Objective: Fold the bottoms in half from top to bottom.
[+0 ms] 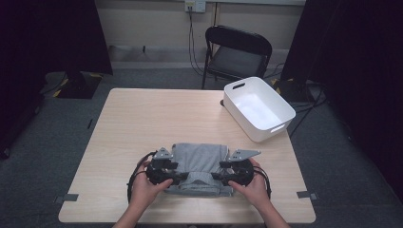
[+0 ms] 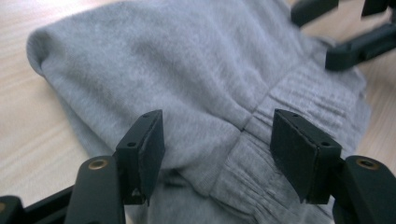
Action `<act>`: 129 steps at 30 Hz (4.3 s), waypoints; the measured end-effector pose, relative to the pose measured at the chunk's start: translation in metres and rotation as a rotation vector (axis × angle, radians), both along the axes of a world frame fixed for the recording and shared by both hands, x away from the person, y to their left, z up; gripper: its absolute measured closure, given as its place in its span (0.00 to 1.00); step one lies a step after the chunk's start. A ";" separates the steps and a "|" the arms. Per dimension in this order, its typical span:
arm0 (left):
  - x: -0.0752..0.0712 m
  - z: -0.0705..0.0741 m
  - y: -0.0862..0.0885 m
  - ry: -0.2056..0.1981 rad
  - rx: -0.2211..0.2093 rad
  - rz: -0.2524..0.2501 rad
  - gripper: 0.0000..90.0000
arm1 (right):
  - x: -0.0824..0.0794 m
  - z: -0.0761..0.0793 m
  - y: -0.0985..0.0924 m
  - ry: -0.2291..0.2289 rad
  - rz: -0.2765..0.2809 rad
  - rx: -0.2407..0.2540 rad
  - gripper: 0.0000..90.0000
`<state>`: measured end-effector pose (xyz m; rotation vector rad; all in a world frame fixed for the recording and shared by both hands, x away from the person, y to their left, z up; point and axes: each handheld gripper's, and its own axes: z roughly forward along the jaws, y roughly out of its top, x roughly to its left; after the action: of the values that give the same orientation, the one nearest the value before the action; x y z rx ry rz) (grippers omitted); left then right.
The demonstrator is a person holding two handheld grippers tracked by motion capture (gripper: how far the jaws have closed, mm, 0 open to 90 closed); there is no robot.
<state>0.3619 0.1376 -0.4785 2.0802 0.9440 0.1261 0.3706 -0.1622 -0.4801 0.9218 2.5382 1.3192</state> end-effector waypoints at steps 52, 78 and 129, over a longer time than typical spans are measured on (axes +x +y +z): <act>0.065 -0.014 0.042 0.007 -0.016 0.207 0.61 | 0.061 0.004 -0.024 -0.057 -0.251 0.003 0.55; 0.095 -0.016 0.034 0.087 -0.011 0.241 1.00 | 0.023 0.004 0.030 -0.024 0.005 0.015 0.38; 0.066 -0.011 0.054 0.112 -0.083 0.293 0.78 | 0.007 -0.011 0.030 -0.020 -0.002 -0.001 0.37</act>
<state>0.4276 0.1917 -0.4893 1.8786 1.2978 0.1209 0.3777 -0.1318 -0.4910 0.9060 2.5225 1.3200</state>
